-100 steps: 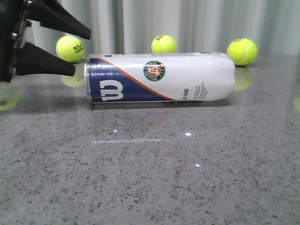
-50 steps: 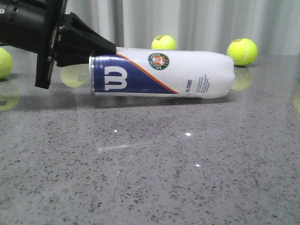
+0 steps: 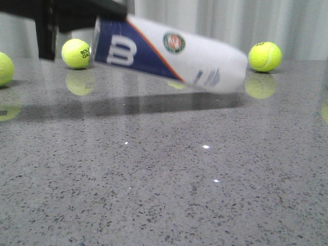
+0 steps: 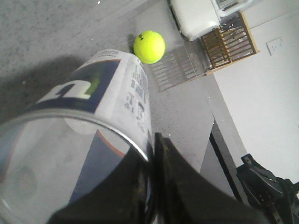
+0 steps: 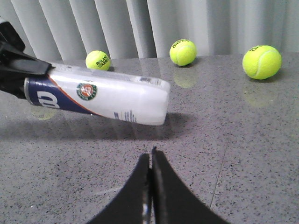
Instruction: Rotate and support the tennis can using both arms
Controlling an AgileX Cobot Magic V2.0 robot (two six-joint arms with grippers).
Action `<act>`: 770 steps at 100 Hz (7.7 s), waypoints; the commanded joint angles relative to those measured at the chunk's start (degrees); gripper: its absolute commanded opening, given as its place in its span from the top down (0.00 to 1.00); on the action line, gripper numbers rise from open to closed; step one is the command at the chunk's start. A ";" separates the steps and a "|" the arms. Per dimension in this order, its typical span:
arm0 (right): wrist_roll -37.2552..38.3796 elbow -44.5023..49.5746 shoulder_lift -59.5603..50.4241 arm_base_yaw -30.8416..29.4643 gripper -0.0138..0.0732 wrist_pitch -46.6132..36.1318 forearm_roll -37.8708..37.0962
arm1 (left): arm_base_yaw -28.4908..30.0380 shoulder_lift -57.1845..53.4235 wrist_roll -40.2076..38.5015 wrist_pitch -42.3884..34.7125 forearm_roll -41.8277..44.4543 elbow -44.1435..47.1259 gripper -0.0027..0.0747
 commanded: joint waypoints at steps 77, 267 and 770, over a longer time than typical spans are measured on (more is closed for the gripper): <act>-0.65 -1.63 0.36 -0.32 0.91 -4.70 -0.33 | -10.61 -18.74 -40.20 6.02 59.92 -32.68 0.99; -0.65 -1.63 0.36 -0.32 0.91 -4.70 -0.33 | -18.61 -6.66 -39.14 -9.78 66.15 -33.56 0.50; -0.65 -1.63 0.30 -0.32 0.91 -4.70 -0.33 | 8.65 -94.38 -58.31 -64.15 85.73 63.12 0.99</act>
